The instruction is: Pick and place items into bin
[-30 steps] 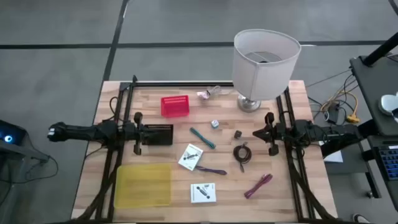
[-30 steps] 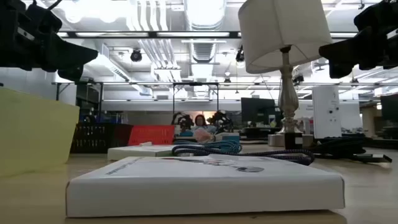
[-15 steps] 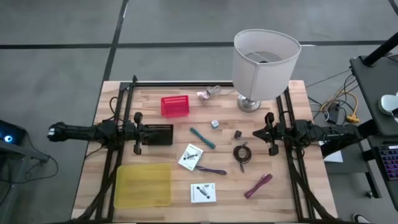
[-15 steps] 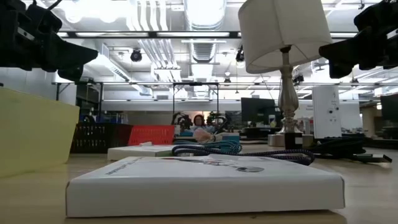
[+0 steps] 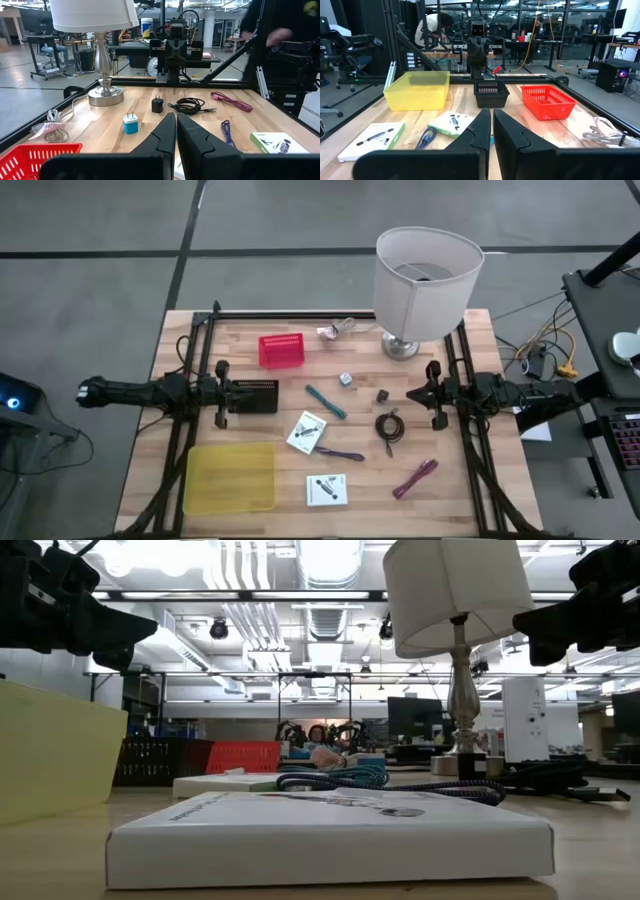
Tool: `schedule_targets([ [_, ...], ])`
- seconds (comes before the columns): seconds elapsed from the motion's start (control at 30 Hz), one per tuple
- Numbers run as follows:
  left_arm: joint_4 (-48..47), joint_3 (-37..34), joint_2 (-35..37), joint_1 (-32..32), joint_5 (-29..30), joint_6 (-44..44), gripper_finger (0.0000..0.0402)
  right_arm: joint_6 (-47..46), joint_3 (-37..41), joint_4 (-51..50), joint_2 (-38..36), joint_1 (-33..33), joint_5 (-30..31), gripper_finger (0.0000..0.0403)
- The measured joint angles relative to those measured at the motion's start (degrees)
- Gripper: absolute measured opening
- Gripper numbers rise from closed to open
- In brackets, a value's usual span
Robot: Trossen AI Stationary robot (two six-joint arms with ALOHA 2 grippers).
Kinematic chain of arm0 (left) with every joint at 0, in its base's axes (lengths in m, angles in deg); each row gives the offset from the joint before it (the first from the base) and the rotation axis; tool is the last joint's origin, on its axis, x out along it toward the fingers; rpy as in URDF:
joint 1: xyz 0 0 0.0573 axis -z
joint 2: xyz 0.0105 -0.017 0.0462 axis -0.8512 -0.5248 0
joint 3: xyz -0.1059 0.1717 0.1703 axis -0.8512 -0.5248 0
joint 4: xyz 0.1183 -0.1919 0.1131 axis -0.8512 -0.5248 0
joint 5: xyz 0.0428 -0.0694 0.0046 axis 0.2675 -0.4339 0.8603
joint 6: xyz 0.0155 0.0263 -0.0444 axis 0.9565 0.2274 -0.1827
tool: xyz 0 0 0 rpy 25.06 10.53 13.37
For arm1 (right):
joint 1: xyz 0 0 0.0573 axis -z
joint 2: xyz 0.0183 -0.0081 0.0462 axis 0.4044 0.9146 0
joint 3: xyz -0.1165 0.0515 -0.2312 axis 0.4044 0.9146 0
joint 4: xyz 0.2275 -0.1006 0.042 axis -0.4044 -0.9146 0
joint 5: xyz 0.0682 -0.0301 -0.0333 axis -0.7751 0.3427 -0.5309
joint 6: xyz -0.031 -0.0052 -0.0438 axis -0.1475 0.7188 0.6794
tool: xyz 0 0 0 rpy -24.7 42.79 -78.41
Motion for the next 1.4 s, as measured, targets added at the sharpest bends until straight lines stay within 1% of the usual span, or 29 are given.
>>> schedule_targets([
  [1.2,0.0,0.0,-0.01,0.04,0.0,-0.01,0.0,-0.02,0.0,0.21,-0.01,0.01,0.0,0.0009],
  [1.27,0.01,0.0,0.0,0.04,0.0,0.0,0.0,-1.33,0.0,0.22,-0.01,0.0,-0.01,0.0009],
  [1.4,0.01,0.0,0.0,0.04,0.01,-0.01,0.0,-8.36,0.02,0.64,0.0,0.02,0.0,0.0009],
])
